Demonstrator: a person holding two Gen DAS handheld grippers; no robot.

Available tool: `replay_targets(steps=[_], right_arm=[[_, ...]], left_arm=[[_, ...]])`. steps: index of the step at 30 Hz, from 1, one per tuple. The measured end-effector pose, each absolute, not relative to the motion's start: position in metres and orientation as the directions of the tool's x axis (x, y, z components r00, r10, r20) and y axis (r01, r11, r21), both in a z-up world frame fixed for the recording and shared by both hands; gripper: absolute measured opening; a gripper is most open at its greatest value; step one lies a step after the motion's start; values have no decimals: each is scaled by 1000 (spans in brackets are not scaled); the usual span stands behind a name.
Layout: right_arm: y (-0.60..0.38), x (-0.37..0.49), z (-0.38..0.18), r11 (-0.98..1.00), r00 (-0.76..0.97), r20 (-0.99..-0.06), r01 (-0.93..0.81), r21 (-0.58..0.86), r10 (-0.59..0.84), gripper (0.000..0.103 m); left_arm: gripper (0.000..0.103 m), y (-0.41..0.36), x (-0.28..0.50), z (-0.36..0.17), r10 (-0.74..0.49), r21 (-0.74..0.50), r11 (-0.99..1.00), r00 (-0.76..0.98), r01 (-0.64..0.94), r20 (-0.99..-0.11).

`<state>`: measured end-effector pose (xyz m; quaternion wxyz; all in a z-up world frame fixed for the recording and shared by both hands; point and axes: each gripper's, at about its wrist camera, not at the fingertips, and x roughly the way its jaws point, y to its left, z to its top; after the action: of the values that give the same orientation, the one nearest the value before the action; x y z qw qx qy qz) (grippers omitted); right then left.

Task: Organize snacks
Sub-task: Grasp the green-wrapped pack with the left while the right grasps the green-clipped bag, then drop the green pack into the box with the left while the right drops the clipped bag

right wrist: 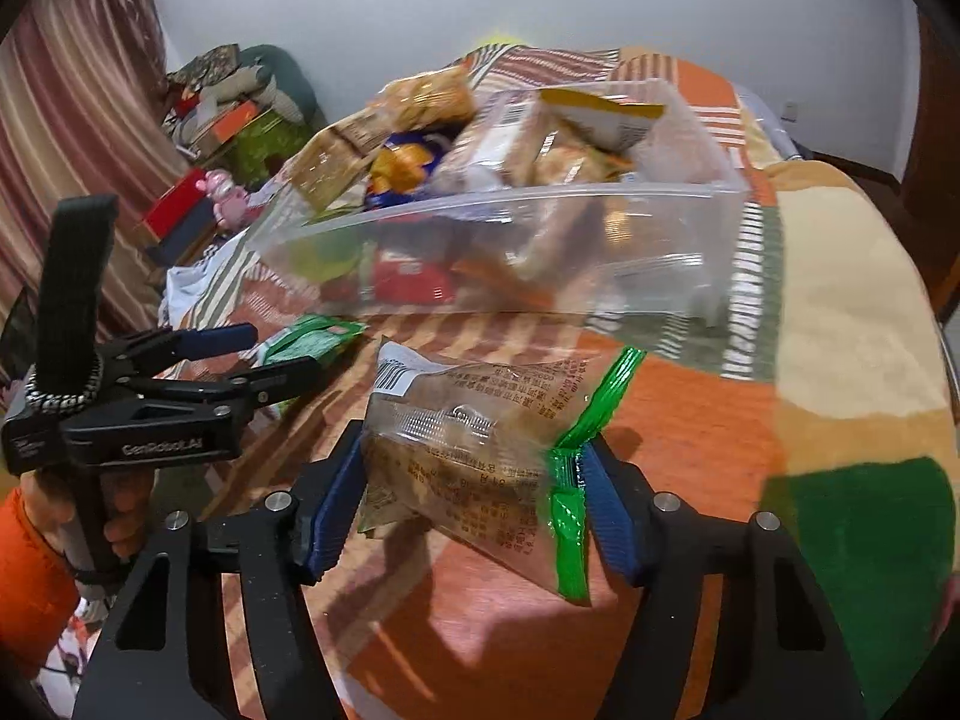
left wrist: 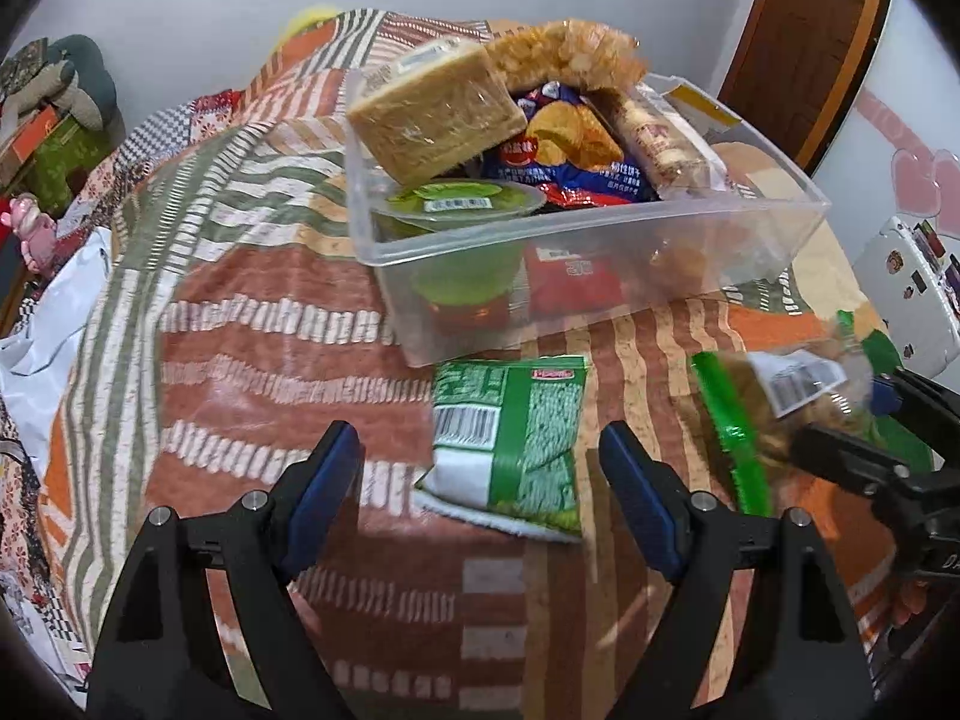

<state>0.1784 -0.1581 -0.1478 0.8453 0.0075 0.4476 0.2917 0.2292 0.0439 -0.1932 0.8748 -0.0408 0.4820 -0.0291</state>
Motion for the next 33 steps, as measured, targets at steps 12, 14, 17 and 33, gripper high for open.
replay_targets(steps=[12,14,17,33], right_arm=[[-174,177,-143,826,440,-726,-462,322,529,58],[-177,177,-138,827,452,-716,-458,325,532,58],[-180,179,-130,830,473,-701,-451,328,534,58],[-194,207,-72,838,618,-568,-430,335,544,58]], left_arm=[[43,45,224,-190,-92,-103,995,555,11,-827],[43,47,218,-179,-90,-104,995,582,9,-808],[43,47,207,-160,-95,-114,993,627,10,-773],[43,41,212,-77,-116,-138,990,786,40,-608]])
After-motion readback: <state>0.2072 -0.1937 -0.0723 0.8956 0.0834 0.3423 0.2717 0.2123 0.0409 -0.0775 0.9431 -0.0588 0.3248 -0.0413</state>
